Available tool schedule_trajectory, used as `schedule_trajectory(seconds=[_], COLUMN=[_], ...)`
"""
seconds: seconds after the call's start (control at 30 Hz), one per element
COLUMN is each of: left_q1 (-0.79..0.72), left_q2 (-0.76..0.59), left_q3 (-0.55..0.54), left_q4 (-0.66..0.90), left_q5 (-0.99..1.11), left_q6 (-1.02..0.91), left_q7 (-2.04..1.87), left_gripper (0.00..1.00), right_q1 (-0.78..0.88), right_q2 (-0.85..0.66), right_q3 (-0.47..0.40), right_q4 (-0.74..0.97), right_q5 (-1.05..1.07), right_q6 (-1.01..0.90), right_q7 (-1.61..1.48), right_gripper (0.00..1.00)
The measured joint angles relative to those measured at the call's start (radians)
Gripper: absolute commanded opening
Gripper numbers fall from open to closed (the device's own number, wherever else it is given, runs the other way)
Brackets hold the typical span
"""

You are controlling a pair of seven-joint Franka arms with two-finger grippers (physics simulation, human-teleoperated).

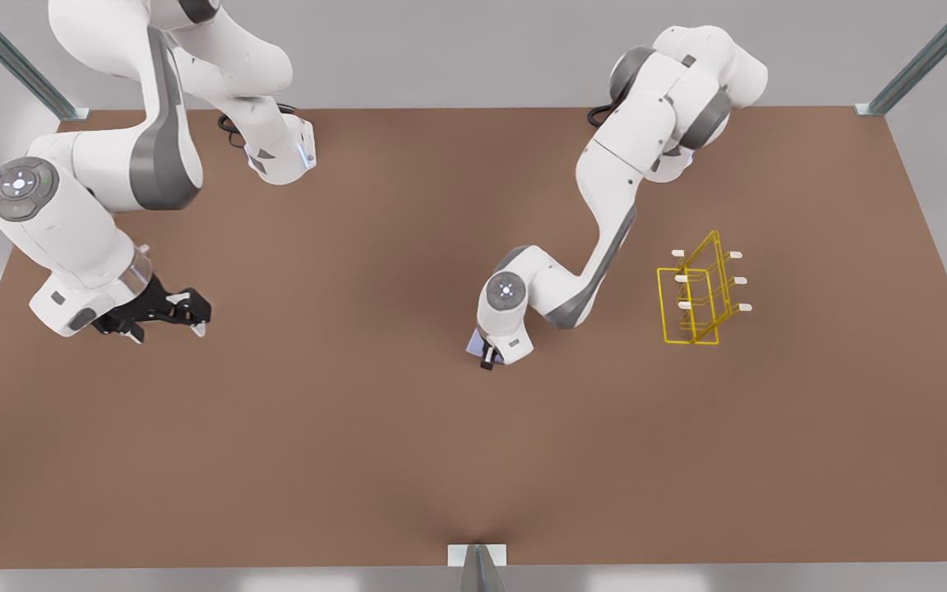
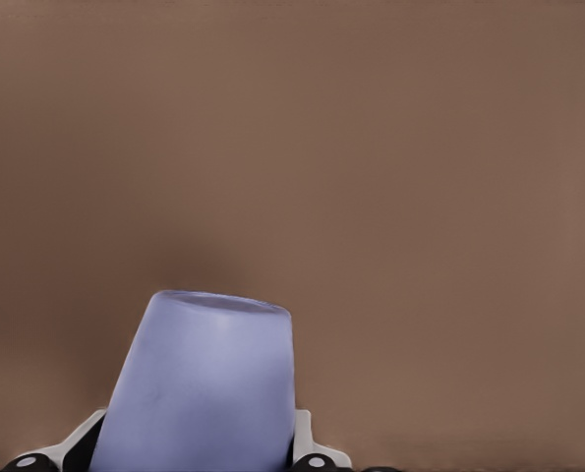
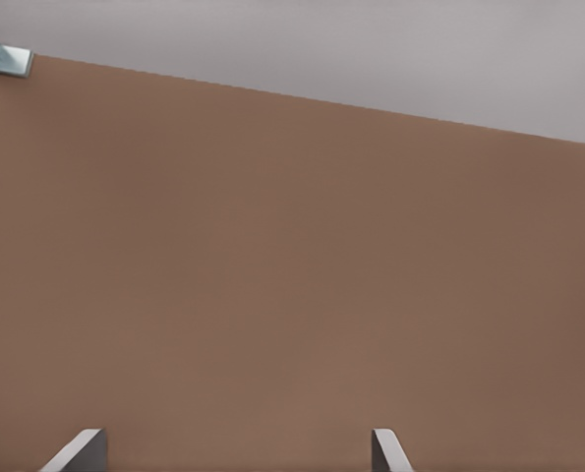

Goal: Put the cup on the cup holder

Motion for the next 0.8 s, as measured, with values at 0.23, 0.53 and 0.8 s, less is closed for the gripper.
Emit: schedule_trajectory(seconds=[0.23,0.53,0.8], left_q1=[0.003,-0.020,-0.015], left_q2=[-0.060,-0.054,0.006], left_q3=[0.016,0.022,0.081], left_q4=[0.048,0.124,0.098], left_q5=[0.093,0.561,0.914], left_q6=[-0.166,-0.590,-0.923], left_q7=[0.019,-0.012,-0.052], left_gripper=[0.73,0.74,0.74], right_q1=[-0.002,-0.003,-0.017], right_q2=[0.000,0.001,-0.004], right_q3=[0.000,0.000,0.001], right_q4=[0.001,0.001,0.001], right_q5=[0.001,0.001,0.002], right_q6=[0.003,0.005,0.004], right_q7=[-0.001,-0.002,-0.004], right_gripper=[1.00,1.00,1.00])
